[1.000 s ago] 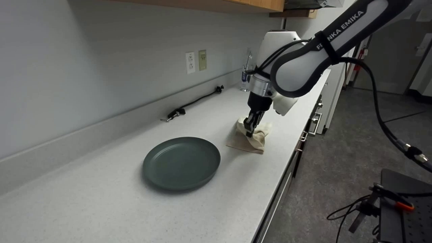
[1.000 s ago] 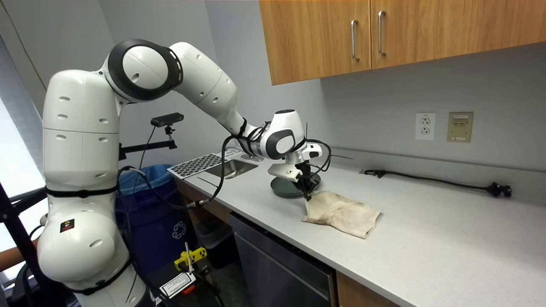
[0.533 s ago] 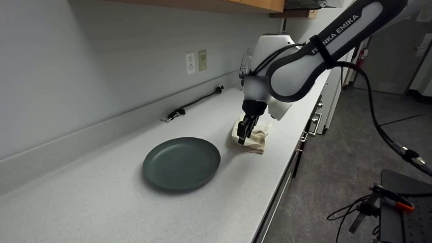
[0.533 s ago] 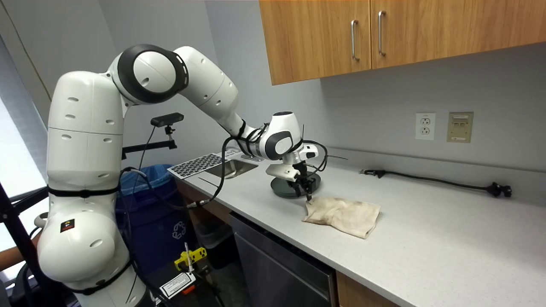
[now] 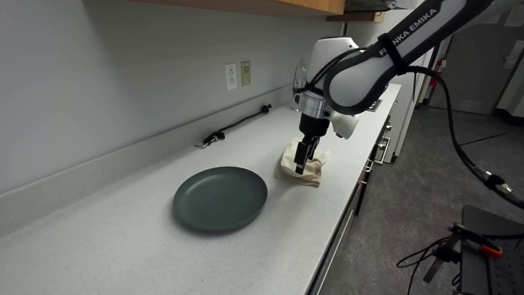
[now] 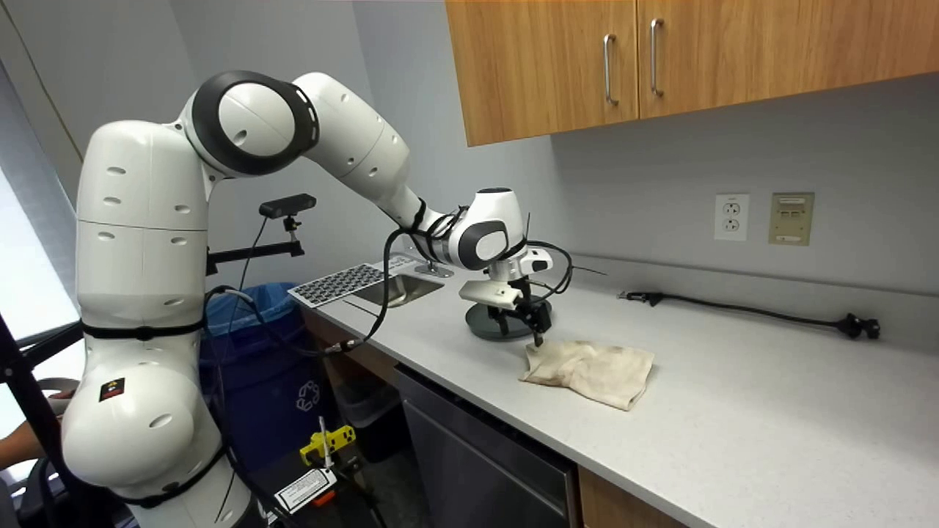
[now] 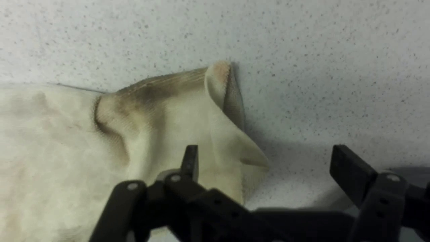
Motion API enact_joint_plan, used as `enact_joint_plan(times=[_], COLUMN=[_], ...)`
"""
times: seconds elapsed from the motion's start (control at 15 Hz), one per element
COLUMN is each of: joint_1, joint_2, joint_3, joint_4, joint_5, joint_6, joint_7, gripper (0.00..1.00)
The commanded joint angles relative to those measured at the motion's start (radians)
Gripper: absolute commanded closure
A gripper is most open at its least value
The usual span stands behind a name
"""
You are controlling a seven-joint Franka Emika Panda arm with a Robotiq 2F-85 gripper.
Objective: Fold the cloth on the table
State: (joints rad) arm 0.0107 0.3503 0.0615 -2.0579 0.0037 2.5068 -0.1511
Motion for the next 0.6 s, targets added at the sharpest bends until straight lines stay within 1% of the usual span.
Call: enact_joint_plan(times=[0.0,0.07,0.27,0.53], joint_1=[-0.069,-0.07,-0.083,-0.072], joint_2=[-0.031,-0.027,-0.005,0.029], joint_3=[0.035,0.023,0.014,0.011], joint_4=[0.011,0.02,0.048,0.045], joint_5=[0.067,0.053,0.049,0.036], joint_6=[-0.132,-0.156,-0.212,-0.193], joint_7=[-0.195,-0.215,-0.277,-0.257], gripper=[0.0,0.0,0.0,0.0])
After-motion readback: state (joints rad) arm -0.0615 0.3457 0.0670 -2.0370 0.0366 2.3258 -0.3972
